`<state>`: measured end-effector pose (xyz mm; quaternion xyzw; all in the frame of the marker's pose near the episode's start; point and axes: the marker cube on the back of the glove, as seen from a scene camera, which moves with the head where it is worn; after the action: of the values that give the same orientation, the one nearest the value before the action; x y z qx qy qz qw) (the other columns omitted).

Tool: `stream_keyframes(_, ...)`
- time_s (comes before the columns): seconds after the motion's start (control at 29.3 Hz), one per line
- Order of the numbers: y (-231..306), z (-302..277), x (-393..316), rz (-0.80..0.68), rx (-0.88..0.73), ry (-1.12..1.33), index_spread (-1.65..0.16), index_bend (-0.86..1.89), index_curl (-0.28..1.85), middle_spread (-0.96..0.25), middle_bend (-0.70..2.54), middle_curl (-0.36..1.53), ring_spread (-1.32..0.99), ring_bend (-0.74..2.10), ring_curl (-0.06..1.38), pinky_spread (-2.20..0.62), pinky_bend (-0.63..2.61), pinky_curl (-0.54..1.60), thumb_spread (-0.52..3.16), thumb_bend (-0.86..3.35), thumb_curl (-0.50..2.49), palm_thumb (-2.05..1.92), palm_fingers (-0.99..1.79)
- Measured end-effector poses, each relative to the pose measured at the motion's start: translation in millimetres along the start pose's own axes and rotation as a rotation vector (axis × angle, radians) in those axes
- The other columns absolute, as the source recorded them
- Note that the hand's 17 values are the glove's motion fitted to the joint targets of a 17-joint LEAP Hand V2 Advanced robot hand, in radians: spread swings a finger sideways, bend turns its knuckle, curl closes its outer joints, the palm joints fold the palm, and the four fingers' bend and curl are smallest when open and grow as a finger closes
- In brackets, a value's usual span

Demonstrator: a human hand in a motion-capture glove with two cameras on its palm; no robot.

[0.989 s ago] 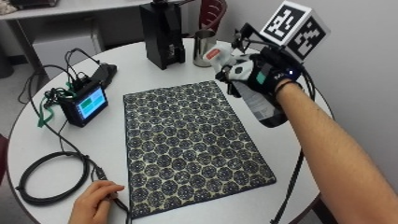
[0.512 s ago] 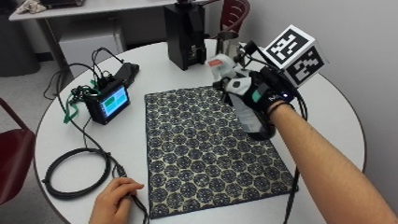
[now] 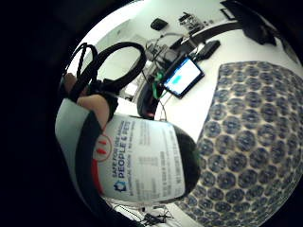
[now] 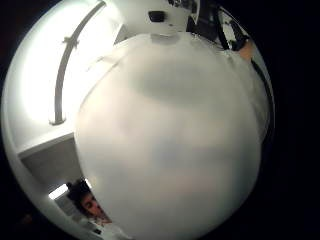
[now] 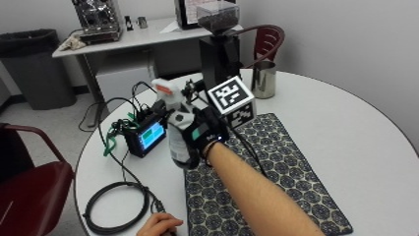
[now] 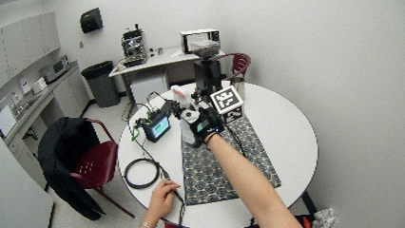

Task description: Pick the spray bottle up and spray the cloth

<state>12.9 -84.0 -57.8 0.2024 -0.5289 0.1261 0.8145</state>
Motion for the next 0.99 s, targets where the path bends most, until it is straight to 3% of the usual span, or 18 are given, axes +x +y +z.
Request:
stream_keyframes(0.41,16,54,64,0.029,-0.063,-0.026,-0.22,0.16,0.44,-0.08,0.45,0.45,-0.11,0.53,0.40,0.05,0.18,0.34,1.04,-0.02,0.47,0.84,1.17)
stream_keyframes(0.82,18,48,73,0.027,-0.078,-0.014,-0.23,0.17,0.44,-0.10,0.44,0.46,-0.12,0.51,0.41,0.04,0.18,0.33,1.05,-0.02,0.45,0.85,1.16)
stream_keyframes(0.99,32,40,78,0.017,-0.112,0.022,-0.25,0.15,0.44,-0.11,0.38,0.44,-0.13,0.41,0.39,0.04,0.20,0.34,1.01,-0.03,0.44,0.85,1.00)
